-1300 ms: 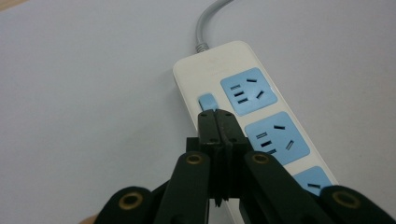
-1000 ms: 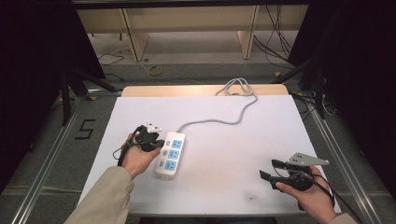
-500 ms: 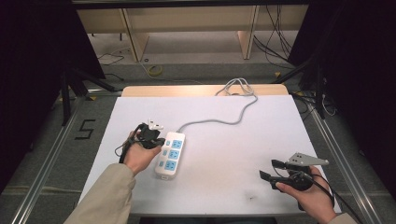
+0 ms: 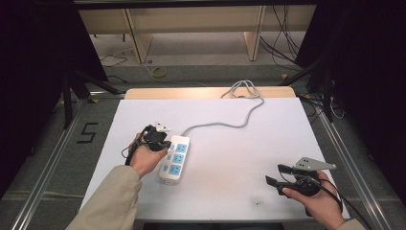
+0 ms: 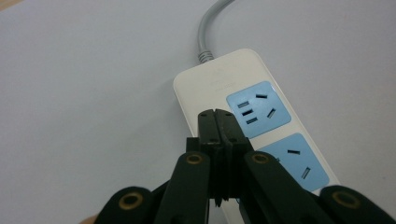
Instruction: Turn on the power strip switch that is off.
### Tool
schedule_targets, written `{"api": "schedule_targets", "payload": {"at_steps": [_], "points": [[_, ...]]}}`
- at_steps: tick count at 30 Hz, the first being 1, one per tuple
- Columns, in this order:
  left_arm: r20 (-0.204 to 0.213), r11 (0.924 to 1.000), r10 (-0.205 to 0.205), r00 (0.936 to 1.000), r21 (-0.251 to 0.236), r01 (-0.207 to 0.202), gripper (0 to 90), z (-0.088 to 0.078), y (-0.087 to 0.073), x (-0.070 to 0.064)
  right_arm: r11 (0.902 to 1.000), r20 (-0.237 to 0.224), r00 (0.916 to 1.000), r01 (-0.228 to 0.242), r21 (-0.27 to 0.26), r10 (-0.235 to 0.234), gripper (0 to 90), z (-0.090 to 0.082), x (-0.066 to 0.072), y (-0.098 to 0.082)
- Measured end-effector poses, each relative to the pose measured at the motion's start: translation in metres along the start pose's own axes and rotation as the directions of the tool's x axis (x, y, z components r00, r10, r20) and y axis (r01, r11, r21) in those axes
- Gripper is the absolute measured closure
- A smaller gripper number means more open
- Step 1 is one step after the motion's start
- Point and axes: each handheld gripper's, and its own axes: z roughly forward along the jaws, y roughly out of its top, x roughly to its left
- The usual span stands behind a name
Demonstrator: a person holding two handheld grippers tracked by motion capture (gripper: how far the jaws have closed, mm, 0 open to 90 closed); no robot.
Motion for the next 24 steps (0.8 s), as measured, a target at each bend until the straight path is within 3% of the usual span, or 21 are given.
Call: {"api": "schedule_targets", "payload": {"at_steps": [24], "points": [[0.006,0.9999,-0.007,1.0,0.014,0.007,89.9,0.008,0.011,0.002,0.9999,-0.006,1.0,0.004,0.011,-0.003,30.5,-0.001,0.001,-0.002]]}}
